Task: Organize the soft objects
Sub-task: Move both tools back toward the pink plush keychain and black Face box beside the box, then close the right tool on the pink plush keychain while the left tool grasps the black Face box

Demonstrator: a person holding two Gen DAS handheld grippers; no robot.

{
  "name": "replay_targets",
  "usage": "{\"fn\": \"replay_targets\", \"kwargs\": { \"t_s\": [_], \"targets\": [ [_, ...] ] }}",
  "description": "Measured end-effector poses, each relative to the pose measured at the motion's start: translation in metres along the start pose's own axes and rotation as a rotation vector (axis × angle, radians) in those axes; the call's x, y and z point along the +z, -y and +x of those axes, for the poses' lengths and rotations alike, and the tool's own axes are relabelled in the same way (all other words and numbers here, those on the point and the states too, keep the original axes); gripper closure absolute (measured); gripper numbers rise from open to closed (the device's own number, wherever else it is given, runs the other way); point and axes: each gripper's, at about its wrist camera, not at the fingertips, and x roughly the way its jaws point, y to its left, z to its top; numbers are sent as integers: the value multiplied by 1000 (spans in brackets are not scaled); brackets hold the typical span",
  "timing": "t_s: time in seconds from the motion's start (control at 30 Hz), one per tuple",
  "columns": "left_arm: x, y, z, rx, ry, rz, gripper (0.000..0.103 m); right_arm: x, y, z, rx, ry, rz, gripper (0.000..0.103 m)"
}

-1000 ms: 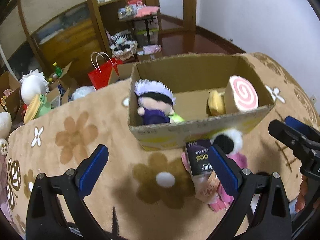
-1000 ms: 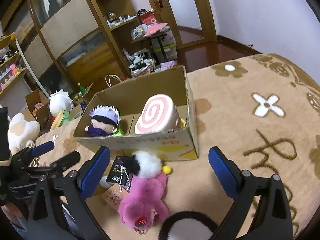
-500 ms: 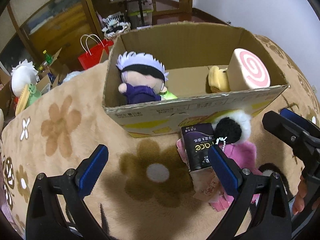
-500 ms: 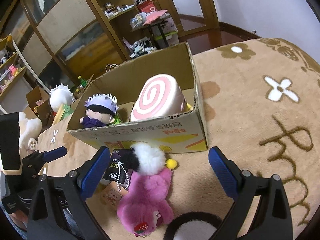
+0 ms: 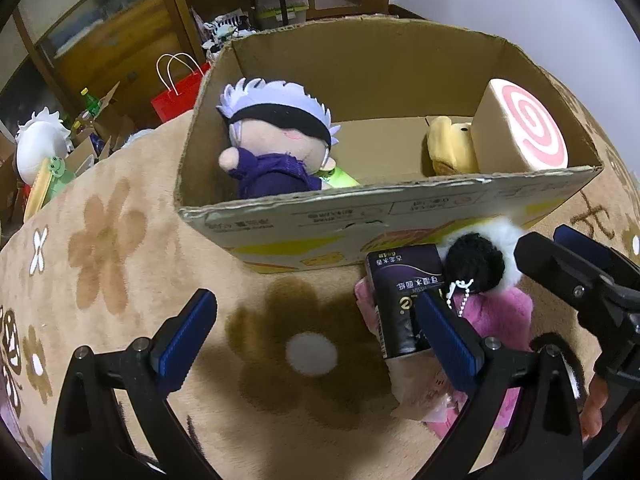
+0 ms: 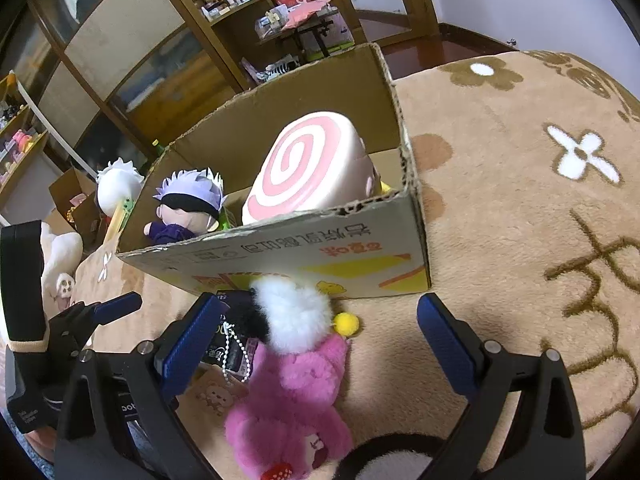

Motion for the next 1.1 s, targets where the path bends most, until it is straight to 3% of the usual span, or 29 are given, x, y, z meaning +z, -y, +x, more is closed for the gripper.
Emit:
{"fn": "replay_targets", "kwargs": {
  "t_s": [0.53, 0.7, 0.83, 0.93, 1.03, 1.1],
  "targets": [
    [0, 15, 11, -58, -8, 28, 4, -2, -8, 26, 42, -70, -12, 1],
    [2, 23, 16, -79, -18, 42, 4, -2, -10, 33, 46, -100, -18, 14],
    [3, 20, 21, -98, -36, 29, 4, -2, -10, 38, 81, -119, -10, 30],
    [6, 17, 25, -112, -44, 26, 4, -3, -11, 40, 89, -123, -7, 34],
    [7, 15, 29, -125, -56, 17, 4, -3, -13, 41, 111, -127, -3, 47],
    [10, 12, 32, -128, -61, 18, 4, -3, -15, 40, 111, -122, -12, 48]
  ]
}}
